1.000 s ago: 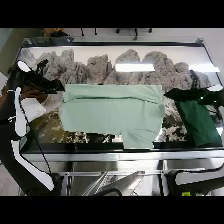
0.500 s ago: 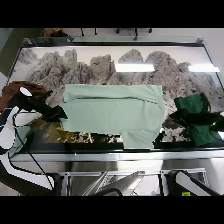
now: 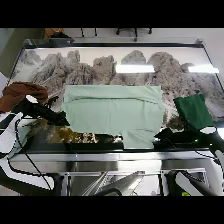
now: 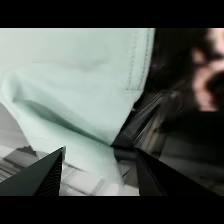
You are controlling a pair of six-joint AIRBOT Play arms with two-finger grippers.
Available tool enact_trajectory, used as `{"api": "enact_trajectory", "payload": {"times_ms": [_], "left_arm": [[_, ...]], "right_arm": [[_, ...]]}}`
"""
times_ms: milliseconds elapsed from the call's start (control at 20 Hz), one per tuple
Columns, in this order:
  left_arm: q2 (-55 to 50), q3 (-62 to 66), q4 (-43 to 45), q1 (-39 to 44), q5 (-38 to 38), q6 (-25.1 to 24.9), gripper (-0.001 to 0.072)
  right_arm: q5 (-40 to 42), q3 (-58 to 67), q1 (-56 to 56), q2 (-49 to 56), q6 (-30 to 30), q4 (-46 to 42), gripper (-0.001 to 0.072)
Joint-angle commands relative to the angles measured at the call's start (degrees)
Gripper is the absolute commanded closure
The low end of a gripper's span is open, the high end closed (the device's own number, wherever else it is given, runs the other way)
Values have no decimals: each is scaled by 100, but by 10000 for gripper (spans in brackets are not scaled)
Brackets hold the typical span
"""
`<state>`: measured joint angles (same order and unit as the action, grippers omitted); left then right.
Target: Fold the shirts.
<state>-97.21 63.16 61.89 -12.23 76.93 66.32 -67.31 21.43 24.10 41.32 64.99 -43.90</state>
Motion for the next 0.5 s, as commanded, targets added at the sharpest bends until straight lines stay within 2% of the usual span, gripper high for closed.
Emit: {"api": "enact_trajectory", "payload": {"times_ms": [0, 150, 200, 300, 450], "left_arm": [[136, -28, 4, 4, -66, -31, 688], [256, -28, 0, -42, -33, -28, 688], [306, -28, 0, -96, -13, -26, 688], [422, -28, 0, -245, 72, -24, 688], [634, -37, 4, -538, 334, 61, 689]], "right_arm": [[752, -254, -647, 205, 11, 391, 211], [1388, -251, -986, 621, -173, 750, 214], [1427, -251, -990, 732, -409, 1032, 224], [1191, -221, -990, 835, -966, 1615, 504], [372, -68, -942, 649, -1091, 1652, 692]]}}
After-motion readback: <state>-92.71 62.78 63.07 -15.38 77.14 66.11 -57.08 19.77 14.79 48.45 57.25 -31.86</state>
